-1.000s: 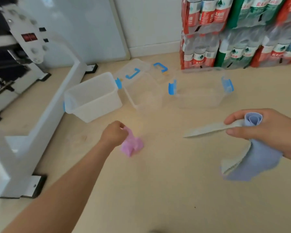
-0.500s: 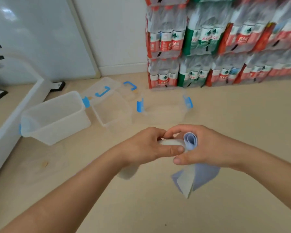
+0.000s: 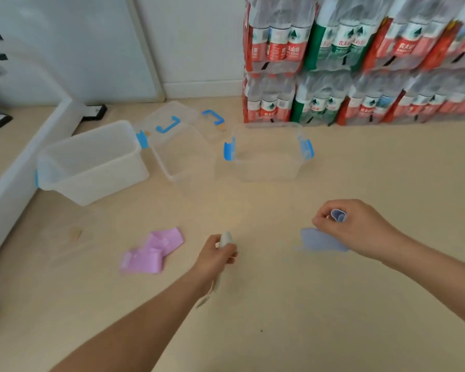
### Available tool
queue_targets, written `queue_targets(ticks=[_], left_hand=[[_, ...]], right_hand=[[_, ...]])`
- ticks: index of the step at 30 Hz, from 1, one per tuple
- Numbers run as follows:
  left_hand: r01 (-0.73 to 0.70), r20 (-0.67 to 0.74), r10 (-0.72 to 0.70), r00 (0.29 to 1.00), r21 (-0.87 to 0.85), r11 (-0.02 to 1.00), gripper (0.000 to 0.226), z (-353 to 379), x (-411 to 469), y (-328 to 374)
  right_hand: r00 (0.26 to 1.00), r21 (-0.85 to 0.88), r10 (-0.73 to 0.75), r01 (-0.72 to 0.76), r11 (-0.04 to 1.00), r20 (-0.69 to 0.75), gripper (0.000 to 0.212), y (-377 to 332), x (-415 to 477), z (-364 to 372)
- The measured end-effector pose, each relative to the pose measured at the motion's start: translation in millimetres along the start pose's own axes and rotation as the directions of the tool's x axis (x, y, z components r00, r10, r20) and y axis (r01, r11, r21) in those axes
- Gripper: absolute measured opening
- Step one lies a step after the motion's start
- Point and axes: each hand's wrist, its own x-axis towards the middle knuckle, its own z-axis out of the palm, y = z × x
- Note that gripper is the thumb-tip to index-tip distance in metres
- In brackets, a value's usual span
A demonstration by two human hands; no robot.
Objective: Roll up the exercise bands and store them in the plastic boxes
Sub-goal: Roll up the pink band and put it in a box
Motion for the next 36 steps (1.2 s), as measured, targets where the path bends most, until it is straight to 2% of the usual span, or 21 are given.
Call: queue_targets(ticks=[1,2,3,4,5,6,8,9,11,13,15,16,19,22,24,25,27,31,33,34,36], left_hand=[[0.024,0.021,-0.027,0.999,0.133,0.991,0.053,-1.3,6.9,-12.5],[0.03,0.065,-0.058,0.996,0.367,0.93,0.063,-3.7,10.0,-20.6],[-0.005,0.09,-0.065,0.994,0.624,0.782,0.069,-5.9,10.2,-24.2],[-0.071,0.101,-0.015,0.995,0.787,0.613,0.069,-7.6,7.5,-24.1],[-0.145,0.122,0.078,0.989,0.843,0.518,0.066,-7.2,3.0,-19.2],[-0.213,0.151,0.162,0.975,0.835,0.507,0.062,-5.6,-3.9,-9.3],[-0.37,0.225,0.296,0.928,0.637,0.676,0.052,2.0,-21.3,14.8],[-0.435,0.29,0.33,0.898,0.487,0.757,0.048,8.9,-30.2,26.4],[-0.5,0.512,0.315,0.799,0.276,0.821,0.055,26.2,-51.2,53.6],[-0.562,0.686,0.276,0.674,0.233,0.794,0.066,46.6,-65.3,76.4],[-0.655,0.751,0.312,0.582,0.206,0.727,0.033,65.9,-65.3,94.2],[-0.678,0.754,0.321,0.574,0.217,0.703,0.01,71.3,-64.3,105.4],[-0.675,0.784,0.258,0.564,0.259,0.691,0.015,74.3,-52.7,134.6],[-0.647,0.798,0.154,0.583,0.341,0.682,0.019,78.2,-43.7,152.9],[-0.701,0.786,0.132,0.604,0.445,0.557,0.011,92.1,-33.8,152.0],[-0.746,0.778,0.14,0.612,0.509,0.43,0.009,100.6,-26.9,148.7],[-0.776,0.761,0.153,0.63,0.613,0.147,0.022,119.3,-12.7,136.1],[-0.693,0.729,0.173,0.662,0.683,-0.229,0.037,155.1,13.2,94.7],[-0.709,0.751,0.329,0.573,0.655,-0.261,0.05,167.2,19.1,81.4],[-0.74,0.742,0.409,0.532,0.642,-0.202,0.053,169.8,21.3,76.8],[-0.777,0.705,0.445,0.553,0.628,-0.03,0.051,168.2,22.9,69.0]], right_hand=[[1.0,-0.008,0.014,-0.013,1.0,0.027,0.017,2.8,-0.7,2.3],[0.998,-0.002,0.026,-0.026,1.0,0.057,0.019,4.1,-1.6,3.7],[0.995,0.007,0.037,-0.038,0.999,0.088,0.022,4.5,-2.4,4.7],[0.992,0.014,0.045,-0.047,0.999,0.117,0.024,3.9,-3.2,5.2],[0.988,0.023,0.048,-0.052,0.998,0.145,0.026,2.0,-3.9,4.5],[0.984,0.033,0.049,-0.055,0.998,0.17,0.027,-1.1,-3.9,2.7],[0.975,0.078,0.038,-0.057,0.995,0.22,0.029,-11.6,-3.9,-3.0],[0.968,0.122,0.026,-0.059,0.991,0.251,0.029,-18.1,-4.3,-7.0],[0.952,0.256,-0.018,-0.064,0.965,0.306,0.028,-31.0,-5.5,-18.1],[0.94,0.377,-0.066,-0.069,0.924,0.334,0.026,-42.4,-7.2,-31.3],[0.941,0.432,-0.088,-0.066,0.899,0.326,0.023,-48.1,-9.2,-46.2],[0.948,0.452,-0.086,-0.065,0.89,0.306,0.022,-46.7,-10.6,-55.1],[0.972,0.479,-0.036,-0.082,0.874,0.232,0.017,-19.1,-19.6,-86.2],[0.965,0.468,0.124,-0.222,0.855,0.231,0.006,37.3,-36.7,-103.6],[0.938,0.448,0.251,-0.335,0.829,0.237,0.004,77.3,-46.0,-95.8],[0.925,0.432,0.306,-0.376,0.82,0.225,0.005,94.6,-49.6,-85.8],[0.894,0.445,0.407,-0.448,0.776,0.188,0.006,125.8,-56.5,-57.8],[0.82,0.562,0.553,-0.53,0.636,0.148,0.009,171.9,-70.8,-1.2],[0.781,0.612,0.599,-0.565,0.554,0.178,0.011,185.3,-78.8,19.0],[0.762,0.597,0.621,-0.588,0.546,0.183,0.016,191.1,-81.9,27.4],[0.725,0.459,0.669,-0.656,0.599,0.164,0.033,199.6,-87.3,39.9]])
